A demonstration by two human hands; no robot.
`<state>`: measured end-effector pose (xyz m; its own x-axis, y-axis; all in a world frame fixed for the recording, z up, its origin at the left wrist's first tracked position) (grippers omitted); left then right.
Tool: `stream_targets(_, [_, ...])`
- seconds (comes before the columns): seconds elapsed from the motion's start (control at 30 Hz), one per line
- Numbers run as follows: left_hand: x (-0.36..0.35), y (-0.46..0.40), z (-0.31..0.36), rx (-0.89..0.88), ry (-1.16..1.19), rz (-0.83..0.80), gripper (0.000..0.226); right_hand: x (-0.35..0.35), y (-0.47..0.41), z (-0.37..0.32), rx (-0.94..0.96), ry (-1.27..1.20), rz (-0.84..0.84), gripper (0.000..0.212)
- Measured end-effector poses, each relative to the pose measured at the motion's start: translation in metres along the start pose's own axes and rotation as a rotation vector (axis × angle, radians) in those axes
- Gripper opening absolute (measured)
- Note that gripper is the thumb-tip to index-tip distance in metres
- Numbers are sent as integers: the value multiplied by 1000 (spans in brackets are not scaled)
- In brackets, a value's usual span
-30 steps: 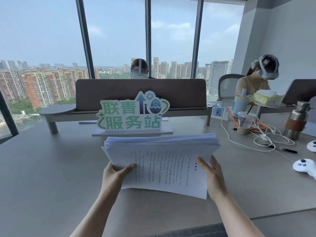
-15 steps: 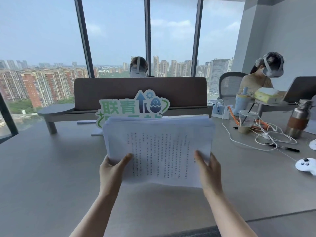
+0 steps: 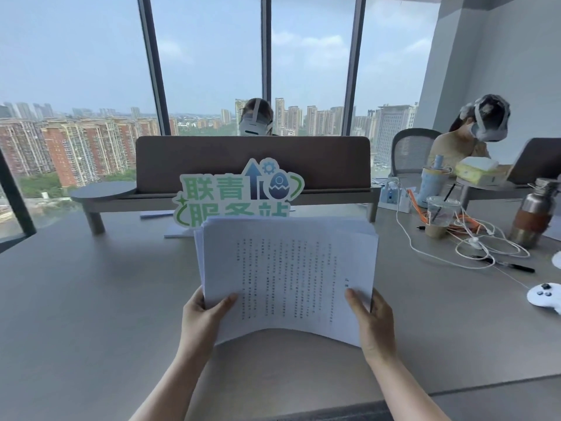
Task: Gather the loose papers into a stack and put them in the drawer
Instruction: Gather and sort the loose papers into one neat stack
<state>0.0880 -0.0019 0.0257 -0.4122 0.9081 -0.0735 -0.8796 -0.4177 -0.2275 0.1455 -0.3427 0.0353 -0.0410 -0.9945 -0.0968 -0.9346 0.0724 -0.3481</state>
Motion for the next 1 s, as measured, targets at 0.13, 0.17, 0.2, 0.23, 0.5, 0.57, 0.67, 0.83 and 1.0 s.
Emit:
stream_targets(0.13, [1,0,20,-24,38,17,29,-1,-13,-33,71,-47,33,11])
stream_targets(0.17, [0,0,28,-37,49,20,36,-2,-17,-45,96,-41,51,14])
stream_targets(0.2, [0,-1,36,-48,57,24,43,-3,-21,-60,132,-27,70,17])
stream_targets(0.23, [-1,-2,45,-67,69,31,45,-4,-24,-73,165,-7,96,21])
stream_targets(0.5, [-2,-7,103,-218,105,86,44,-9,-41,-119,155,100,165,66])
stream_targets(0.57, [0,-7,108,-220,114,106,57,-7,-45,-117,90,119,211,58])
stream_targets(0.67, [1,-6,114,-227,98,130,65,-3,-49,-111,25,105,244,36])
stream_targets(0.83, [5,-3,121,-223,99,200,63,1,-43,-109,46,-21,244,21])
stream_targets(1.0, [2,-8,116,-145,96,251,32,-9,-37,-120,161,42,172,33])
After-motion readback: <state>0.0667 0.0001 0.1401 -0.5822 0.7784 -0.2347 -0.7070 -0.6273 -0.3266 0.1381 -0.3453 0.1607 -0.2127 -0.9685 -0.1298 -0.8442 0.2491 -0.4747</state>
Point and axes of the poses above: each hand's wrist, its own y-axis away from the middle knuckle, its own x-axis out of the back of the hand, z = x × y, the point moved 10 cm from there along -y, towards the middle knuckle, and after that the axes turned 5 degrees about -z, right-handed, at the moved point
